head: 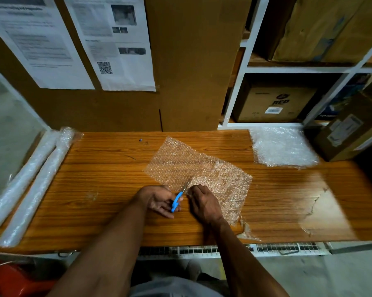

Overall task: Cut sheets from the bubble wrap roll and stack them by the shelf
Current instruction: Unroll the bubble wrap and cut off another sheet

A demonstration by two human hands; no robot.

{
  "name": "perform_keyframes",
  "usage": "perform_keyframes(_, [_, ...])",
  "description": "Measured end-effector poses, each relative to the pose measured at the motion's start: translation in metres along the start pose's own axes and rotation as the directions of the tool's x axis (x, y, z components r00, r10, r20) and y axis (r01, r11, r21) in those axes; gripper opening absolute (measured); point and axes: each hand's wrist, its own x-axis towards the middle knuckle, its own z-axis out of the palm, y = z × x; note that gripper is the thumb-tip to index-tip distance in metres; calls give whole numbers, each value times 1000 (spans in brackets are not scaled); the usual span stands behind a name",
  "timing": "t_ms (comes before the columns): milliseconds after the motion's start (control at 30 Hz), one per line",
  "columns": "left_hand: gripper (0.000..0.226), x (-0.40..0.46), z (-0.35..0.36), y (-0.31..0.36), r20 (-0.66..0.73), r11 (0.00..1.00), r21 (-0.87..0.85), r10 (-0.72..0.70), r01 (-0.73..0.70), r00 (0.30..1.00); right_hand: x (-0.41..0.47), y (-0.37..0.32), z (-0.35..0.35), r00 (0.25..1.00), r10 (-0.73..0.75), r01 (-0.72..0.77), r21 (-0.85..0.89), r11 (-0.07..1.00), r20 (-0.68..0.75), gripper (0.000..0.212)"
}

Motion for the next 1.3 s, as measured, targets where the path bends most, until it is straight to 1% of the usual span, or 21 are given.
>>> perform_keyframes(33, [37,-1,1,1,3,1000,-6,-4,4,1000,0,0,0,1000,1,-1,15,1000,6,22])
perform_keyframes(133, [26,-1,2,3,-14,1000,-28,-6,5,1000,-1,2,-2,999,4,-7,70,997,32,20])
perform_keyframes(200, [28,1,3,5,-43,1000,-24,3,-4,999,0,2,-4,999,9,-13,108,994,33,18])
perform_keyframes(300, [34,2,4,8,-114,999,35,16,-12,993,5,3,-8,995,96,-93,149,985,-12,14])
perform_keyframes(367, [34,2,4,9,-133,996,83,33,-22,991,9,8,-9,989,132,-124,119,985,-60,15])
perform_keyframes(433, [29,2,4,9,-139,994,100,49,-35,989,14,16,-9,987,149,-148,21,989,-60,33])
perform_keyframes(467, [26,3,4,8,-146,994,101,58,-43,988,15,21,-8,987,160,-161,-53,985,-19,46])
perform_keyframes(533, [22,6,6,9,-153,994,97,68,-54,986,17,29,-8,971,210,-188,-181,965,112,72])
perform_keyframes(567, [22,7,7,9,-151,994,90,74,-61,986,17,32,-8,956,240,-202,-216,955,167,80])
perform_keyframes(633, [20,9,9,10,-151,994,89,71,-58,986,17,34,-6,934,268,-209,-250,946,235,87])
perform_keyframes(800, [19,8,8,20,-65,991,132,-11,19,998,17,34,-3,916,295,-212,-294,932,272,89])
perform_keyframes(900, [17,8,5,26,-77,989,140,-26,36,997,16,35,-2,922,288,-216,-274,937,259,90])
perform_keyframes(1000, [19,6,8,30,-93,991,131,-26,38,995,16,34,-4,925,284,-219,-258,941,250,90])
perform_keyframes(1100, [14,10,12,31,-146,991,136,20,0,989,14,33,-5,924,283,-214,-265,940,256,87])
perform_keyframes(1133, [16,12,13,30,-172,991,136,42,-19,984,14,32,-5,922,288,-218,-266,939,259,87])
perform_keyframes(1200, [35,16,13,26,-228,990,129,90,-61,970,14,32,-6,917,299,-226,-272,935,265,87])
perform_keyframes(1233, [38,17,13,25,-251,988,135,105,-73,962,14,32,-6,914,303,-227,-277,934,269,87])
perform_keyframes(1300, [29,15,13,25,-290,980,180,136,-86,947,13,32,-6,912,304,-228,-277,933,275,88])
